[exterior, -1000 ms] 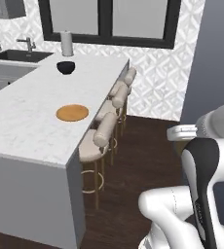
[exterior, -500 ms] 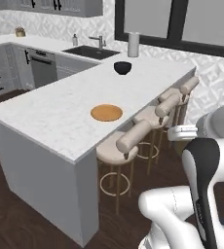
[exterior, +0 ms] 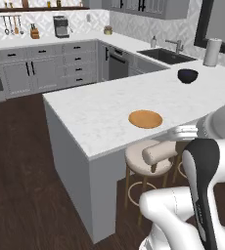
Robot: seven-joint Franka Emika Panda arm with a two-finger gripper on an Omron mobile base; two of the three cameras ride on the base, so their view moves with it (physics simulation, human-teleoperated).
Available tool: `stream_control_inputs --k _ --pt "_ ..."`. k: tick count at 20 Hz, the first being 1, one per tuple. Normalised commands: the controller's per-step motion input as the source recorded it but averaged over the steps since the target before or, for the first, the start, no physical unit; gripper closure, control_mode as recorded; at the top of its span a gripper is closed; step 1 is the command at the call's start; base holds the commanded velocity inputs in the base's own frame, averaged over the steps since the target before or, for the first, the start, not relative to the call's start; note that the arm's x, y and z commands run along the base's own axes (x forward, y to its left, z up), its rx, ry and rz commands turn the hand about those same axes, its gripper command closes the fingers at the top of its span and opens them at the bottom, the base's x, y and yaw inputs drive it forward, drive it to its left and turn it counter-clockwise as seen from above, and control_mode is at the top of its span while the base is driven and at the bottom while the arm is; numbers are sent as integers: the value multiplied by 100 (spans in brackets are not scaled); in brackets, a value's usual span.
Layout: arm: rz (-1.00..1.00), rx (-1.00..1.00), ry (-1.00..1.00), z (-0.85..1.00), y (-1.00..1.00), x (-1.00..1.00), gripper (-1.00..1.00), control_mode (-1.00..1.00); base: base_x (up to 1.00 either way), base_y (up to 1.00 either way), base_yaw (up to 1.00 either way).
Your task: Start the toaster. Once the lever pops up, take the bread to the plate on the dining counter.
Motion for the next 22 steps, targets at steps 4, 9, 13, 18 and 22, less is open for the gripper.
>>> stream_control_inputs --k 4,9,13,18,22 --pt "0 0 0 0 0 0 100 100 3 -59 72" --pt "0 0 0 0 0 0 100 100 0 -58 71" --pt "0 0 0 0 0 0 100 100 -8 -60 67" --pt "0 0 0 0 0 0 100 100 -23 -65 39" --pt "0 0 0 0 0 0 100 100 -13 -64 -2"
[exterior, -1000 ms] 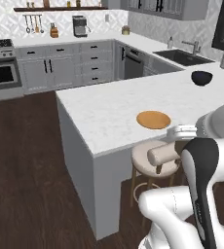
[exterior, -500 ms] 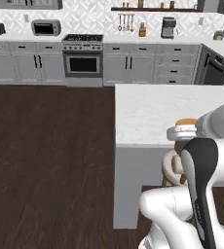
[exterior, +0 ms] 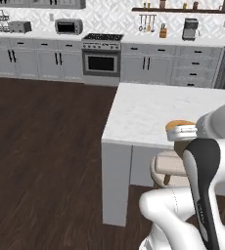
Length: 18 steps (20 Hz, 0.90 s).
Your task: Start the toaster. Once the lever pops up, take the bread to the plate on the dining counter.
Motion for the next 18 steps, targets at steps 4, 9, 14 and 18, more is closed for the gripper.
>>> stream_control_inputs --k 4,9,14,18 --pt "0 0 0 0 0 0 100 100 0 -15 -45" --pt "0 0 0 0 0 0 100 100 2 0 -59" --pt "0 0 0 0 0 0 100 100 19 21 -45" --pt "0 0 0 0 0 0 100 100 45 58 -17"
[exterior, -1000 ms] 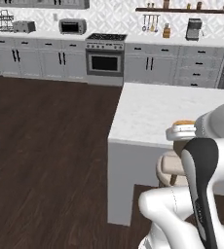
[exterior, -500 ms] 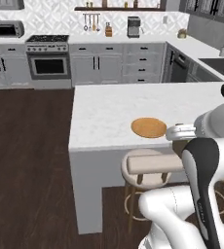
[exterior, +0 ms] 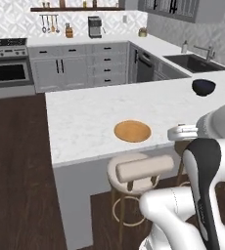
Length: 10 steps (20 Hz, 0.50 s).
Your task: Start the toaster. Once the lever pops up, take the bread to the plate on the dining counter.
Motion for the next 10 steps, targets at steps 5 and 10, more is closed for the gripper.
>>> stream_control_inputs --k 5,10 --pt "0 0 0 0 0 0 100 100 45 44 4" --pt "0 0 0 0 0 0 100 100 45 -14 29"
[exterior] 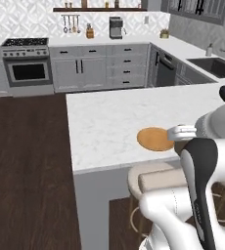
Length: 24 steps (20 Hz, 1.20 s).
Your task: Start the toaster. Once the lever pops up, take the bread to the plate on the dining counter.
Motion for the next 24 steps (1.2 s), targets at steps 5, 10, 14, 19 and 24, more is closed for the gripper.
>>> stream_control_inputs --k 5,10,14,19,24 --pt "0 0 0 0 0 0 100 100 44 -9 29" --pt "0 0 0 0 0 0 100 100 51 -1 14" --pt "1 16 0 -18 -36 52 100 -100 15 -4 2" --pt "0 33 0 -33 -86 85 100 -100 0 0 0" --pt "6 29 0 -62 -97 69 100 -100 0 0 0"
